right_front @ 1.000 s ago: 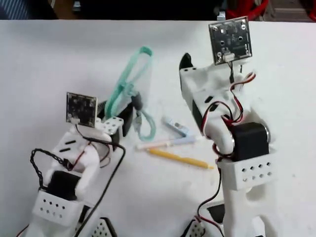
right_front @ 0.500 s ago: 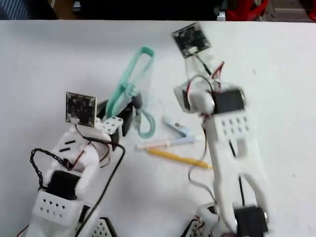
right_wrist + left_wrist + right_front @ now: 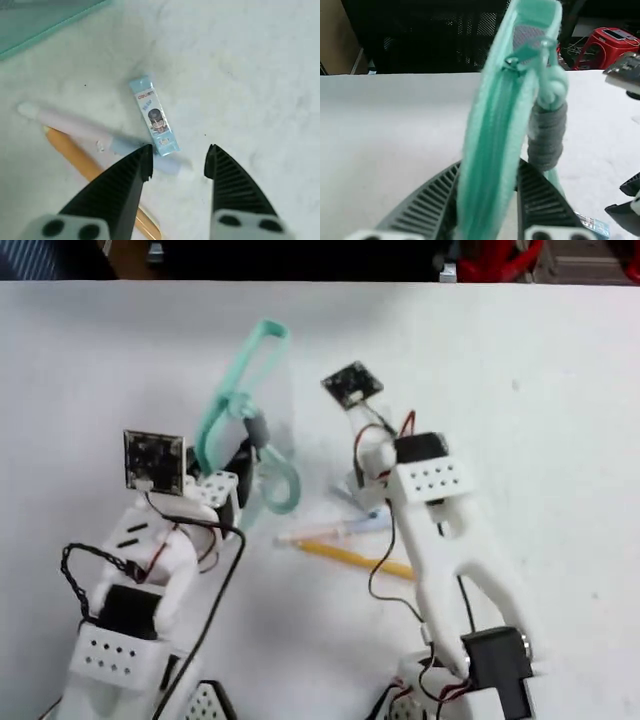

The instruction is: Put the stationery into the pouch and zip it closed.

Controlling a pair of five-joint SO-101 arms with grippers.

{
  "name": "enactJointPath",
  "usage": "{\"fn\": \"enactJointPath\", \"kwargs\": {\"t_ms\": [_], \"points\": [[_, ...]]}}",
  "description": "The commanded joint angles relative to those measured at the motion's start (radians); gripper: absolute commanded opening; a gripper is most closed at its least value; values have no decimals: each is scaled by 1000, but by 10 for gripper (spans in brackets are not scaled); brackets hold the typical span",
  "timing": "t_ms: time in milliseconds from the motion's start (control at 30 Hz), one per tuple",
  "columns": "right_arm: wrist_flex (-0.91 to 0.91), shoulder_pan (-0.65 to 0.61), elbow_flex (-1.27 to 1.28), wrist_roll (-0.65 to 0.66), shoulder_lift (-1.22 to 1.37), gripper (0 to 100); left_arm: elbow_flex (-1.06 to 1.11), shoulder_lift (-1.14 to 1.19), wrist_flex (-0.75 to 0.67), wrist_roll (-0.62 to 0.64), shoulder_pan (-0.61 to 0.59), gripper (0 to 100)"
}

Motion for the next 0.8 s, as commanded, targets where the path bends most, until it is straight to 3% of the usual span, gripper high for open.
{"fn": "enactJointPath", "kwargs": {"t_ms": [0, 333, 533, 767], "points": [[-41, -16, 14, 11, -42, 170, -6, -15, -28, 8, 15, 151], [-38, -13, 37, 11, -41, 173, -9, -15, -29, -2, 5, 151], [-53, -45, 98, 86, -41, 297, -9, -15, -29, -20, 7, 148], [-177, -68, 150, 149, -8, 240, -9, -15, -29, -20, 10, 147]]}}
